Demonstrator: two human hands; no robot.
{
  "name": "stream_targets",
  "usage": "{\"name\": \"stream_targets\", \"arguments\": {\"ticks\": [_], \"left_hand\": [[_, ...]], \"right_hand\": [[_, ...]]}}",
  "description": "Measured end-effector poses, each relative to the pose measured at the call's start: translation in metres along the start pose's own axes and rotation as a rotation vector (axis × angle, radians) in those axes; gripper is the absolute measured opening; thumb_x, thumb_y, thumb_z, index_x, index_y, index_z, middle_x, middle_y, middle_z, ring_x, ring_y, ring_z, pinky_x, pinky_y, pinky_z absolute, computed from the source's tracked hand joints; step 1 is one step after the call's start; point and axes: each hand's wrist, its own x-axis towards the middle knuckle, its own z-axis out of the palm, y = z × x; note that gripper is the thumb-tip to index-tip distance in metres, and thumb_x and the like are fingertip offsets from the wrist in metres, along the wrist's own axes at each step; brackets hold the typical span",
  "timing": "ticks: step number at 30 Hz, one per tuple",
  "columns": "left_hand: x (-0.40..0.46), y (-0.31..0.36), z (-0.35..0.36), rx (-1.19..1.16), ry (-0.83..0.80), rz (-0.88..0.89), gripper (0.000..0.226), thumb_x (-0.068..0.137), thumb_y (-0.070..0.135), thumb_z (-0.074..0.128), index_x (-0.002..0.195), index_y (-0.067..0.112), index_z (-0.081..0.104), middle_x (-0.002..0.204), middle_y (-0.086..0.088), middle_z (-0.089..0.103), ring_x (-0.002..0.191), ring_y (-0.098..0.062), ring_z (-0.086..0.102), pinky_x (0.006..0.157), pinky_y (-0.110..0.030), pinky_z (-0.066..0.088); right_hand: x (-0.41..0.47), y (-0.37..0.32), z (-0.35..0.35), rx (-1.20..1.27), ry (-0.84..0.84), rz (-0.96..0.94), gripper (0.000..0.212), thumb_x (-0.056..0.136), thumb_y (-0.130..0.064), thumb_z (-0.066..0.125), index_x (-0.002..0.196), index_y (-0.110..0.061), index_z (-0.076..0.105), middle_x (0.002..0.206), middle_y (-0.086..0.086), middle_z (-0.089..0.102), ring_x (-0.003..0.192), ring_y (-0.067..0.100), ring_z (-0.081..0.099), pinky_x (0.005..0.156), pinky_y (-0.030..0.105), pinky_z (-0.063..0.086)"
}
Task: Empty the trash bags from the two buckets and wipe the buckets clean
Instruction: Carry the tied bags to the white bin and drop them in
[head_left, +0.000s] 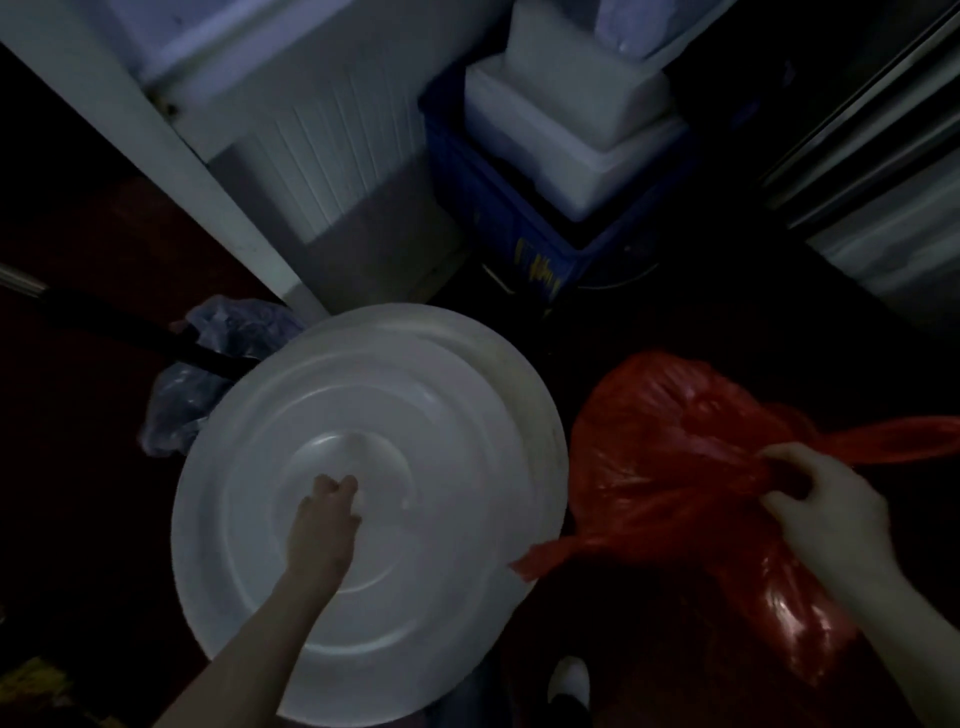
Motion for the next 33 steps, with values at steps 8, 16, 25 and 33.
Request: {"name": "stream_targets", "arguments": {"ticks": [8, 16, 25, 33], "left_hand": [[-0.094, -0.075, -0.066, -0.210, 0.225, -0.172, 0.040, 0.071, 0.001, 0.080, 0.109, 0.009, 0.068, 0.115, -0.012, 0.055, 0.094, -0.037, 0.062, 0.080, -0.045, 0.047], [-0.168, -0.140, -0.085, -0.376, 0.376, -0.320, 0.051, 0.061, -0.009, 0.086, 0.104, 0.014, 0.071, 0.107, -0.007, 0.055, 0.077, 0.019, 0.052, 0.068, 0.003, 0.031], [-0.192, -0.150, -0.066, -0.350, 0.386, -0.422, 0.047, 0.066, 0.000, 0.085, 0.105, 0.021, 0.071, 0.111, -0.006, 0.057, 0.071, -0.008, 0.059, 0.074, -0.029, 0.042], [-0.118, -0.085, -0.047, -0.304, 0.238, -0.260, 0.040, 0.070, -0.007, 0.078, 0.107, 0.004, 0.070, 0.110, -0.015, 0.058, 0.086, -0.037, 0.064, 0.081, -0.043, 0.048]], "right_hand": [[-0.022, -0.071, 0.041, -0.072, -0.149, -0.322, 0.041, 0.067, 0.005, 0.070, 0.099, -0.021, 0.070, 0.091, -0.002, 0.055, 0.090, 0.021, 0.056, 0.079, 0.025, 0.036], [-0.037, -0.145, 0.133, -0.072, -0.326, -0.518, 0.037, 0.076, -0.002, 0.059, 0.102, -0.026, 0.067, 0.093, -0.006, 0.050, 0.094, 0.020, 0.056, 0.076, 0.031, 0.045], [-0.020, -0.169, 0.241, -0.051, -0.585, -0.511, 0.033, 0.088, -0.003, 0.056, 0.114, -0.019, 0.069, 0.112, 0.008, 0.068, 0.107, 0.024, 0.061, 0.087, 0.018, 0.038], [-0.024, -0.143, 0.196, 0.266, -0.499, -0.407, 0.020, 0.096, -0.019, 0.056, 0.113, -0.020, 0.067, 0.109, -0.003, 0.066, 0.100, 0.011, 0.061, 0.088, 0.022, 0.045]]}}
